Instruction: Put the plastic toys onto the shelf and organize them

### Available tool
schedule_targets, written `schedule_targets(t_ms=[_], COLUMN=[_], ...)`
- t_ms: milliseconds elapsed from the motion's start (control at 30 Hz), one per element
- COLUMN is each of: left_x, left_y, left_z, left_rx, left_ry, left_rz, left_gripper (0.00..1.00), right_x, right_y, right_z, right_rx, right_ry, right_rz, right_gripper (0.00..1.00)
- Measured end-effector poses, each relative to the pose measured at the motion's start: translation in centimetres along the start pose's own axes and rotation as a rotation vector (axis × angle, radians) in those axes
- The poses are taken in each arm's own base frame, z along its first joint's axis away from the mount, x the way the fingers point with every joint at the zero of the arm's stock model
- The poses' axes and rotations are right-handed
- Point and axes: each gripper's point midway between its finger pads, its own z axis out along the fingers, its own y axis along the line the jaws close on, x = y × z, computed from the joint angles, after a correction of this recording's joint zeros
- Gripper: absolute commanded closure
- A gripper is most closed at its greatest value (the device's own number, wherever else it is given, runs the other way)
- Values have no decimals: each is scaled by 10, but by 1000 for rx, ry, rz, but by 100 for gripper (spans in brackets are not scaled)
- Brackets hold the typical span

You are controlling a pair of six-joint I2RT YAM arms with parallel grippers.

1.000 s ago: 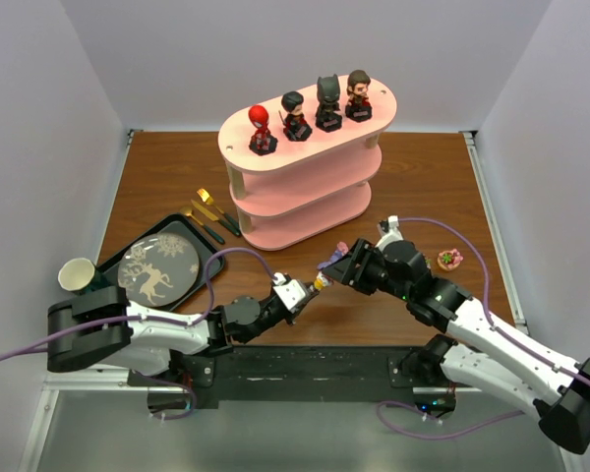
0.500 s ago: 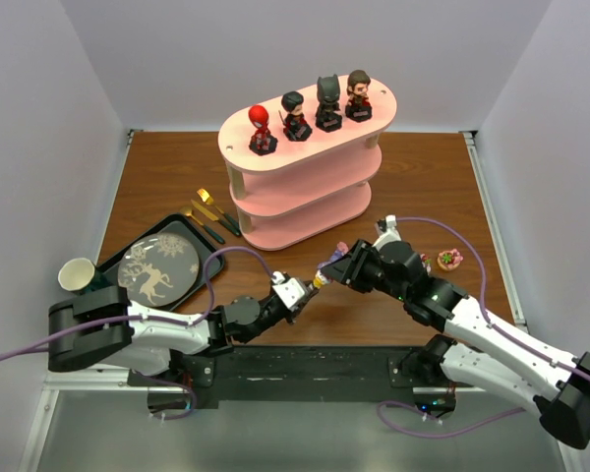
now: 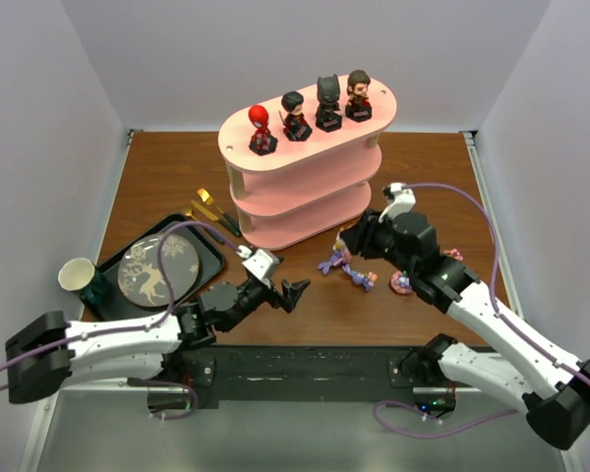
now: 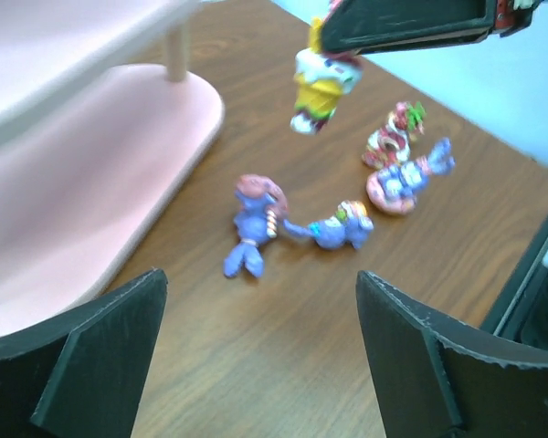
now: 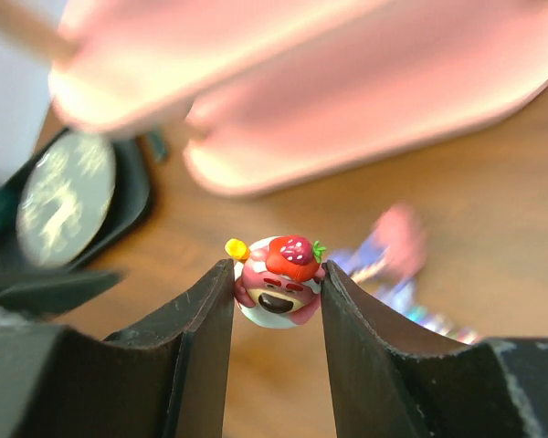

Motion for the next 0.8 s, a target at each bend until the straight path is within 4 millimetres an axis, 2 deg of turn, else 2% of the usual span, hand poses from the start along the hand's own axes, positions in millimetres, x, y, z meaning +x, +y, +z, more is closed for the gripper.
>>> schedule_targets(t_ms=[133, 267, 467, 667, 800], left_x=[-28, -50, -71, -82, -85], left_y=[23, 60, 114, 146, 159], left_z=[-4, -14, -42, -69, -78], left_rx=[-81, -190, -356, -468, -511], left_ry=[20, 43, 98, 103, 95], left_rz=[-68, -115, -126, -62, -31], left_gripper=[7, 4, 4, 4, 4], right_x=[-38, -62, -100, -129, -142], right_y=[-22, -28, -40, -50, -53], right_z=[8, 22, 47, 64, 74], right_rx=[54, 58, 40, 1, -30], right_ry=[-63, -85, -120, -161, -195], right_rz=[-105, -247, -377, -462, -491], right_gripper=[100, 100, 100, 100, 100])
